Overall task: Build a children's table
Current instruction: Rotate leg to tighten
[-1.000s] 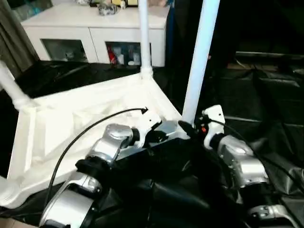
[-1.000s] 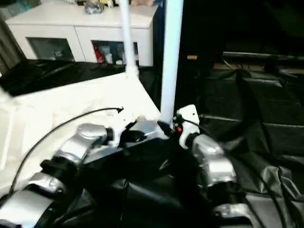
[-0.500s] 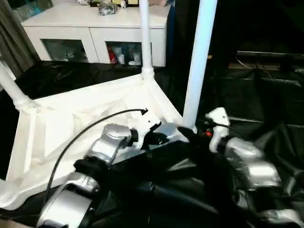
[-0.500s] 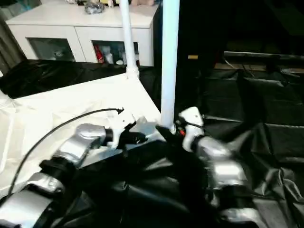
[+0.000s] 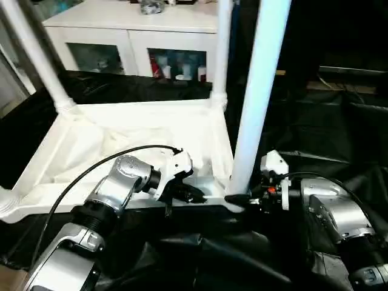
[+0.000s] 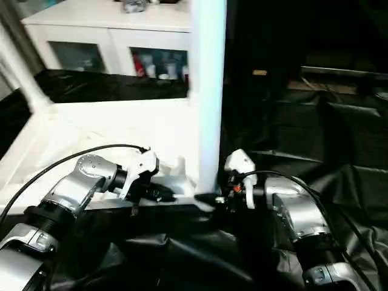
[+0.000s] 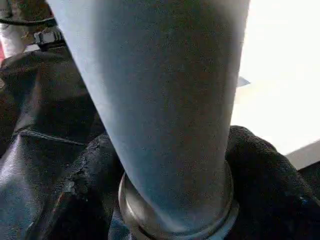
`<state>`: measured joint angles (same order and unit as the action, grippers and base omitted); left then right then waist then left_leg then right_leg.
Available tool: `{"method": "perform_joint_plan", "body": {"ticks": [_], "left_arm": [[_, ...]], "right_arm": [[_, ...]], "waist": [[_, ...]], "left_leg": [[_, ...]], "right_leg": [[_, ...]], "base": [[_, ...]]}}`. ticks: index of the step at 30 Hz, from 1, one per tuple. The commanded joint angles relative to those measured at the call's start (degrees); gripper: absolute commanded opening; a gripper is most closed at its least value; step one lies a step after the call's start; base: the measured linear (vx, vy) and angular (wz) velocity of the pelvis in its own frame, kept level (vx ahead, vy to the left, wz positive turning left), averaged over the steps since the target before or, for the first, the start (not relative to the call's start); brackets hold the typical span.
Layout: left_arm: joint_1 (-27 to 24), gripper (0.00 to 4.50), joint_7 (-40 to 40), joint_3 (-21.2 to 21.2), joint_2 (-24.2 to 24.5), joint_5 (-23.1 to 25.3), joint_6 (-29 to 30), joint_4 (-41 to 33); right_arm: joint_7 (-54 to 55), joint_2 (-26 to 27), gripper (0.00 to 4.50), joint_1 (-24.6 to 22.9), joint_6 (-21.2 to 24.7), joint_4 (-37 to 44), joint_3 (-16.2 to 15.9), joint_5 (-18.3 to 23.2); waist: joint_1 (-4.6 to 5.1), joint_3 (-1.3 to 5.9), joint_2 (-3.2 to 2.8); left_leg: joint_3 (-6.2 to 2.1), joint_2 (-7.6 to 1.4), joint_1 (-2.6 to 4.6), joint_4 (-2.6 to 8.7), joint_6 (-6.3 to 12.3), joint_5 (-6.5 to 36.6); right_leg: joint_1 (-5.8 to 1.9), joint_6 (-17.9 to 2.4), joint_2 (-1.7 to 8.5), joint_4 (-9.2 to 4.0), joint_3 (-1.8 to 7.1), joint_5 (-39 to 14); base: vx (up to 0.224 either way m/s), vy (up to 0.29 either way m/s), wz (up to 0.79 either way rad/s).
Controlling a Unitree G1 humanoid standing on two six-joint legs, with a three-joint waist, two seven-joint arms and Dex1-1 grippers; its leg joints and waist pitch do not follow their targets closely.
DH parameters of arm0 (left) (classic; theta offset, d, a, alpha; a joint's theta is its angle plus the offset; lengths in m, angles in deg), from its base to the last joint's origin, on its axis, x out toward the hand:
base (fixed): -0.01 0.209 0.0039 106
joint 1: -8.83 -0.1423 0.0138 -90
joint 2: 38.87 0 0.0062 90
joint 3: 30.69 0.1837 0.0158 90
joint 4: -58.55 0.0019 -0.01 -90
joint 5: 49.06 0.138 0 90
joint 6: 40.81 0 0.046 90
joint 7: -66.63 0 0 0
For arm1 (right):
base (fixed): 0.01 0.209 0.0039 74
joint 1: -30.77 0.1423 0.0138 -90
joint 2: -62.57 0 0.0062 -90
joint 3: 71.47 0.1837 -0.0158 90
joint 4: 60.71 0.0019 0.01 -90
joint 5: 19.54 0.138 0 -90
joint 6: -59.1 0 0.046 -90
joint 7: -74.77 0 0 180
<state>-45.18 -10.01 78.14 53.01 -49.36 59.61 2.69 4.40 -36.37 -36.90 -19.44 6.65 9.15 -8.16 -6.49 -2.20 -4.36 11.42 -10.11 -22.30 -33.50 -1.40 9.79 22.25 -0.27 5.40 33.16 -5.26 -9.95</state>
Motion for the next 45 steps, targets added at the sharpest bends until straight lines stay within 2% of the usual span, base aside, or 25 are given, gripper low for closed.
{"method": "perform_joint_plan", "body": {"ticks": [1,7,9,10,11,12,13,14,15,18,20,23,24,26,27,28,29,32,33,34,35,37,39,42,45], "left_arm": [[1.1,0.0,-0.2,-0.4,-0.3,-1.8,0.0,-3.0],[2.4,0.0,4.2,-1.5,-1.2,-0.4,-1.5,-0.8],[3.0,0.0,7.4,-2.3,-2.0,0.2,-1.2,0.7],[3.4,0.0,8.9,-2.6,-2.3,0.4,-1.0,1.4],[3.4,0.0,8.9,-2.6,-2.3,0.4,-1.0,1.4],[4.4,0.0,13.8,-4.0,-3.9,0.7,-0.4,3.0],[6.2,0.0,22.2,-6.1,-6.7,1.2,0.4,5.9],[6.2,0.0,22.2,-6.1,-6.7,1.2,0.4,5.9],[7.1,0.0,26.1,-6.7,-8.3,1.5,0.3,7.4],[9.4,0.0,33.6,-7.8,-12.7,1.4,1.2,10.6],[10.0,0.0,35.5,-7.7,-15.1,1.2,1.6,11.0],[9.9,0.0,34.8,-7.2,-16.7,0.9,1.1,10.8],[9.6,0.0,33.6,-6.7,-16.9,0.9,0.8,10.6],[9.1,0.0,31.3,-6.3,-16.4,1.2,-0.3,10.3],[9.1,0.0,31.3,-6.3,-16.4,1.2,-0.3,10.3],[8.9,0.0,29.7,-5.9,-15.7,1.2,-1.1,10.2],[8.1,0.0,25.2,-4.4,-13.4,1.6,-2.6,9.2],[7.2,0.0,20.7,-3.1,-11.3,1.6,-3.7,8.1],[6.8,0.0,18.7,-2.9,-10.5,1.3,-3.5,7.4],[6.1,0.0,15.5,-2.5,-8.9,0.7,-3.2,6.1],[5.4,0.0,11.9,-1.8,-7.1,0.3,-2.9,4.6],[4.6,0.0,6.7,-0.7,-4.2,-0.2,-2.6,2.7],[4.3,0.0,5.0,-0.3,-3.3,-0.2,-2.5,2.2],[4.3,0.0,5.0,-0.3,-3.3,-0.2,-2.5,2.2],[4.3,0.0,5.0,-0.3,-3.3,-0.2,-2.5,2.2]], "right_arm": [[-2.1,0.6,2.86,0.0,1.4,0.3,-2.4,0.0],[-1.2,1.5,2.56,-1.1,3.2,0.9,-2.2,1.0],[1.6,2.5,2.52,-1.4,3.1,0.2,-1.4,0.7],[3.5,3.2,2.52,-1.4,2.9,-0.4,-1.0,0.2],[3.5,3.2,2.52,-1.4,2.9,-0.4,-1.0,0.2],[10.8,5.5,2.52,-1.0,1.6,-2.9,0.5,-1.6],[23.9,9.5,2.52,-0.2,0.4,-7.0,2.9,-4.6],[23.9,9.5,2.51,-0.2,0.4,-7.0,2.9,-4.6],[29.6,11.6,2.51,0.2,0.7,-8.6,4.2,-5.2],[40.9,17.5,2.51,1.1,2.4,-10.6,6.9,-5.2],[41.3,20.1,2.51,1.5,0.7,-10.7,5.4,-5.7],[39.4,21.8,2.51,2.0,-2.1,-10.7,3.0,-6.8],[37.7,22.3,2.86,2.2,-2.1,-10.3,3.0,-5.9],[34.7,22.5,2.86,2.5,-1.5,-9.7,4.0,-3.7],[34.7,22.5,3.09,2.5,-1.5,-9.7,4.0,-3.7],[33.1,21.4,3.27,2.3,-1.7,-9.1,3.6,-3.6],[27.7,18.2,3.29,1.6,-1.4,-7.1,2.5,-2.9],[22.6,14.7,3.33,0.9,-1.2,-5.7,1.3,-2.8],[20.6,13.4,3.33,0.7,-1.5,-5.5,0.8,-3.0],[17.3,11.3,3.33,0.5,-2.4,-5.3,0.3,-3.0],[13.8,9.2,3.33,0.3,-3.0,-4.9,0.1,-2.4],[8.5,6.3,3.33,0.1,-2.6,-3.7,0.3,-0.9],[6.7,5.4,3.33,0.1,-1.9,-3.1,0.4,-0.2],[6.7,5.4,3.33,0.1,-1.9,-3.1,0.4,-0.2],[6.7,5.4,3.33,0.1,-1.9,-3.1,0.4,-0.2]], "waist": [[0.11,3.55,0.88],[-0.04,3.6,0.85],[-0.16,3.53,0.84],[-0.23,3.46,0.51],[-0.1,3.42,0.64],[0.12,3.35,0.8],[0.52,3.07,0.84],[0.78,2.98,1.2],[0.91,3.13,1.15],[1.66,3.07,1.05],[1.86,3.09,0.68],[1.65,3.29,0.71],[1.59,3.35,0.17],[1.61,3.36,0.4],[1.6,3.34,0.36],[1.59,3.37,0.09],[1.57,3.42,0.35],[1.41,3.58,0.15],[1.4,3.69,0.82],[1.05,3.71,0.5],[1.05,3.65,0.94],[0.77,3.83,0.38],[0.67,3.75,0.41],[0.24,3.6,0.19],[0.07,3.52,0.29]], "left_leg": [[-1.69,-3.86,1.49,4.09,3.13,14.1],[-1.68,-3.86,1.44,3.9,3.72,12.9],[-1.63,-3.88,1.62,3.94,3.35,13.7],[-1.66,-3.94,1.84,4.01,2.66,14.9],[-1.66,-3.91,1.81,4.1,2.33,15.3],[-1.71,-3.77,1.67,4.18,1.65,15.8],[-1.88,-3.6,1.71,4.39,0.49,17.4],[-2.0,-3.55,1.74,4.54,-0.31,17.9],[-2.28,-3.43,2.09,4.54,-1.12,19.3],[-2.37,-3.36,2.03,4.7,-1.33,20.0],[-2.19,-3.23,1.82,4.66,-0.71,19.7],[-2.06,-3.12,1.55,4.43,0.9,17.8],[-2.04,-3.12,1.47,4.4,1.44,17.1],[-1.97,-3.13,1.42,4.37,2.2,16.4],[-1.94,-3.12,1.46,4.35,2.38,16.6],[-2.05,-3.19,1.41,4.39,2.4,16.5],[-2.02,-3.09,1.2,4.32,2.78,16.6],[-2.06,-3.46,0.99,4.26,3.75,14.5],[-1.94,-3.44,1.01,4.13,4.05,13.8],[-1.9,-3.54,1.09,3.97,4.41,13.3],[-1.76,-3.51,0.97,3.91,4.83,13.0],[-1.78,-3.76,1.16,3.78,5.65,12.0],[-1.68,-3.8,1.09,3.71,6.22,11.4],[-1.67,-4.04,1.61,3.98,4.5,13.4],[-1.75,-4.02,1.66,4.25,2.51,15.6]], "right_leg": [[-2.16,-13.7,4.22,-3.14,2.91,-11.4],[-2.13,-13.6,4.24,-3.15,2.86,-11.3],[-1.96,-13.4,4.2,-3.36,2.89,-12.4],[-1.77,-13.3,4.25,-3.48,2.95,-13.5],[-1.8,-13.1,4.2,-3.57,2.94,-14.1],[-1.81,-12.6,4.29,-3.68,2.96,-15.4],[-1.76,-12.1,4.44,-4.04,2.85,-18.2],[-1.72,-11.5,4.48,-4.21,2.82,-20.0],[-1.83,-10.4,4.7,-4.46,2.63,-23.1],[-1.66,-9.6,4.49,-4.78,2.7,-23.1],[-1.63,-9.7,4.38,-4.79,2.82,-21.3],[-1.98,-9.9,4.41,-4.67,2.81,-18.3],[-2.01,-10.1,4.29,-4.53,2.79,-17.0],[-2.14,-10.6,4.24,-4.41,2.71,-15.9],[-2.14,-10.6,4.28,-4.49,2.71,-16.4],[-2.16,-10.5,4.28,-4.43,2.67,-16.7],[-2.48,-10.2,4.15,-4.43,2.53,-16.5],[-2.5,-10.8,4.12,-3.87,2.56,-12.8],[-2.59,-11.6,4.07,-3.68,2.48,-11.3],[-2.64,-12.6,4.34,-3.45,2.51,-10.6],[-2.67,-12.8,4.25,-3.48,2.5,-10.4],[-2.48,-13.5,4.22,-3.14,2.55,-9.2],[-2.39,-14.0,4.15,-3.01,2.59,-8.1],[-1.92,-14.3,4.1,-3.25,2.65,-10.6],[-1.98,-13.8,4.14,-3.25,2.79,-12.1]], "base": [[0.0,0.0,0.0],[0.0,0.0,0.0],[0.0,0.0,0.0],[0.0,0.0,0.0],[0.0,0.0,0.0],[0.0,0.0,0.0],[0.0,0.0,0.0],[-0.054,0.0,-0.05],[0.0,0.0,0.0],[0.0,0.0,0.0],[0.0,0.0,0.0],[0.0,0.0,0.0],[0.0,0.0,0.0],[0.0,0.0,0.0],[0.0,0.0,0.0],[0.0,0.0,0.0],[0.0,0.0,0.0],[0.0,0.0,0.0],[0.0,0.0,0.0],[0.0,0.0,0.0],[0.0,0.0,0.0],[0.0,0.0,0.0],[0.0,0.0,0.0],[0.0,0.0,0.0],[0.0,0.0,0.0]]}}
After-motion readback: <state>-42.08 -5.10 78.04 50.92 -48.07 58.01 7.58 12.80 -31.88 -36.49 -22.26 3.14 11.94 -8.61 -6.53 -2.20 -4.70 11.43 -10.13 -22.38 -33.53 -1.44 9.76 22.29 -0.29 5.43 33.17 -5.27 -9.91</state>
